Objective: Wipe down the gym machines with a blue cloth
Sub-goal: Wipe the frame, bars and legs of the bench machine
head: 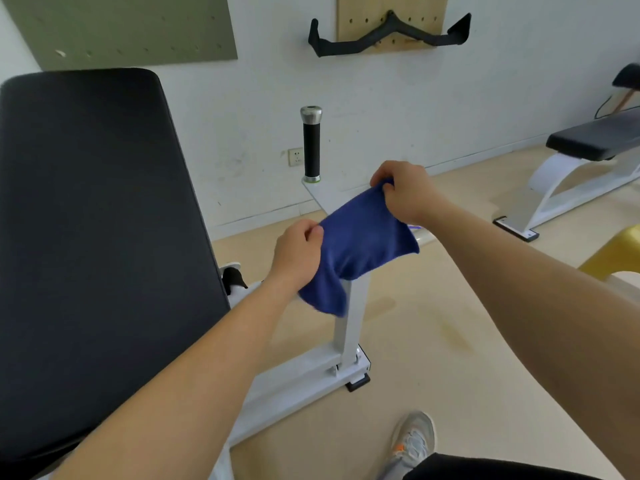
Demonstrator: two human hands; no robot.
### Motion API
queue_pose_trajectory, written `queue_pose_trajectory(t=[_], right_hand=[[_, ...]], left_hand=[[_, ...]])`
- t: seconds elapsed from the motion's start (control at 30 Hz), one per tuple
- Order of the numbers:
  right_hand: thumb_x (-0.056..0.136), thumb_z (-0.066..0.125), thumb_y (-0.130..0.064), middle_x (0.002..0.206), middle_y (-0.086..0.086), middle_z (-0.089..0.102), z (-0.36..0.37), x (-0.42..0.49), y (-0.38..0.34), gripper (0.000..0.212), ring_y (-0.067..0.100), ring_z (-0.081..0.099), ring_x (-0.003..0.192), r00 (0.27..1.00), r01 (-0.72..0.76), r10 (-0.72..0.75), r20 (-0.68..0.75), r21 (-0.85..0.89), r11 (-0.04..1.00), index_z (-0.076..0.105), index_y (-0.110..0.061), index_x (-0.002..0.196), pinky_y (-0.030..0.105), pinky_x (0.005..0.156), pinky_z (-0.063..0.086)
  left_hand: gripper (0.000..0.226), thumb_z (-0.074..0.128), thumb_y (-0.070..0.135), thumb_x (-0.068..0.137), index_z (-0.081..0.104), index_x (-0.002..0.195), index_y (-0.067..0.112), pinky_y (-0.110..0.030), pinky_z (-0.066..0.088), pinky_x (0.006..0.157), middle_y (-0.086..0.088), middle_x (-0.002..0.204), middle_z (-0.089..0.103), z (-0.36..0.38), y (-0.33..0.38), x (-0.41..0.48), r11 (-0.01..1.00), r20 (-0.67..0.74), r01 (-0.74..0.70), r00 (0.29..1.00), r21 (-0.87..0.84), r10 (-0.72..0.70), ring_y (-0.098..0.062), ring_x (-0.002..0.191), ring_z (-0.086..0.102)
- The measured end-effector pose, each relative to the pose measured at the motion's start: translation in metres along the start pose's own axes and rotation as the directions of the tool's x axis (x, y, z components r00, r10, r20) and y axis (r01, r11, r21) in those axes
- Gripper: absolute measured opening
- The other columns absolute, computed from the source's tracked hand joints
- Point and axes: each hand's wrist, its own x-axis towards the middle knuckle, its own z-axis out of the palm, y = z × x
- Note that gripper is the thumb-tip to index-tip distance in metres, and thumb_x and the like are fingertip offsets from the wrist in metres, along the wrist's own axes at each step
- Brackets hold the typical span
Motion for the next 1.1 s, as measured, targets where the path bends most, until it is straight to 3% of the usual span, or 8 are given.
queue_pose_trajectory(t=[0.1, 0.23, 0.37, 0.43, 0.53, 0.73, 0.9, 1.1], right_hand=[[0.088, 0.04, 0.003, 0.106, 0.002, 0.059, 0.002, 0.0, 0.006, 0.037, 0.021, 0.053, 0.094, 0.997, -0.078, 0.077, -0.014, -0.052, 0.996, 0.065, -0.015, 0.108, 0.029, 0.077, 0.042], [0.09, 0.045, 0.0, 0.113, 0.007, 0.064, 0.011, -0.002, 0.021, 0.034, 0.027, 0.058, 0.101, 0.974, -0.219, 0.222, 0.045, -0.06, 0.974, 0.066, -0.014, 0.114, 0.03, 0.081, 0.044], [0.096, 0.052, -0.021, 0.104, 0.006, 0.07, 0.024, -0.023, 0.015, 0.026, 0.024, 0.062, 0.098, 0.98, -0.176, 0.189, -0.07, 0.154, 0.972, 0.069, -0.009, 0.111, 0.03, 0.085, 0.045], [0.099, 0.047, -0.027, 0.081, 0.008, 0.063, 0.029, -0.03, 0.0, 0.03, 0.025, 0.055, 0.077, 0.984, -0.176, 0.172, 0.04, 0.285, 0.942, 0.063, -0.005, 0.087, 0.036, 0.074, 0.044], [0.102, 0.038, -0.03, 0.091, 0.01, 0.06, 0.04, -0.029, -0.009, 0.033, 0.025, 0.053, 0.083, 0.969, -0.176, 0.14, 0.203, 0.174, 0.969, 0.056, -0.005, 0.091, 0.038, 0.075, 0.04], [0.104, 0.03, -0.026, 0.096, 0.009, 0.055, 0.039, -0.014, -0.024, 0.029, 0.025, 0.05, 0.091, 0.949, -0.162, 0.142, 0.282, 0.05, 0.985, 0.05, -0.012, 0.087, 0.034, 0.083, 0.036], [0.108, 0.025, -0.025, 0.134, 0.02, 0.054, 0.035, -0.001, -0.053, 0.044, 0.033, 0.052, 0.121, 0.912, -0.219, 0.189, 0.364, 0.043, 0.975, 0.054, 0.001, 0.128, 0.036, 0.102, 0.035], [0.108, 0.026, -0.022, 0.131, 0.019, 0.057, 0.045, 0.009, -0.073, 0.042, 0.033, 0.053, 0.119, 0.912, -0.167, 0.144, 0.383, 0.026, 0.986, 0.054, 0.002, 0.129, 0.031, 0.09, 0.035]], left_hand=[[0.019, 0.045, 0.024, 0.101, 0.064, 0.1, 0.023, -0.018, 0.039, 0.065, 0.011, 0.088, 0.063, -0.009, 0.019, 0.017, 0.995, -0.041, -0.076, 0.996, 0.069, 0.079, -0.004, 0.079, 0.055], [0.016, 0.054, 0.026, 0.097, 0.069, 0.103, 0.028, -0.028, 0.046, 0.079, 0.009, 0.098, 0.066, -0.001, 0.036, 0.036, 0.986, -0.064, -0.081, 0.994, 0.143, 0.091, -0.016, 0.094, 0.061], [0.037, 0.054, 0.034, 0.095, 0.054, 0.13, 0.021, -0.036, 0.044, 0.094, -0.002, 0.129, 0.053, 0.015, 0.038, 0.011, 0.992, -0.3, 0.066, 0.954, 0.104, -0.032, -0.023, 0.118, 0.051], [0.045, 0.05, 0.038, 0.096, 0.048, 0.132, 0.01, -0.037, 0.043, 0.092, -0.009, 0.131, 0.054, 0.027, 0.043, -0.005, 0.964, -0.177, 0.242, 0.95, -0.107, -0.258, -0.029, 0.119, 0.053], [0.043, 0.036, 0.037, 0.103, 0.053, 0.121, 0.002, -0.038, 0.044, 0.088, -0.015, 0.12, 0.062, 0.044, 0.058, -0.013, 0.893, 0.071, 0.389, 0.921, -0.227, -0.383, -0.034, 0.109, 0.058], [0.043, 0.026, 0.029, 0.107, 0.047, 0.13, 0.0, -0.031, 0.037, 0.081, -0.017, 0.128, 0.057, 0.032, 0.073, 0.0, 0.905, -0.003, 0.398, 0.915, -0.149, -0.403, -0.032, 0.113, 0.056], [0.045, 0.027, 0.029, 0.107, 0.041, 0.137, -0.001, -0.033, 0.037, 0.084, -0.017, 0.133, 0.054, 0.015, 0.069, 0.015, 0.911, -0.004, 0.384, 0.921, -0.147, -0.389, -0.031, 0.114, 0.055], [0.041, 0.03, 0.028, 0.106, 0.039, 0.138, 0.004, -0.036, 0.044, 0.084, -0.015, 0.127, 0.057, -0.001, 0.065, 0.026, 0.874, -0.035, 0.401, 0.904, -0.274, -0.425, -0.029, 0.106, 0.057]])
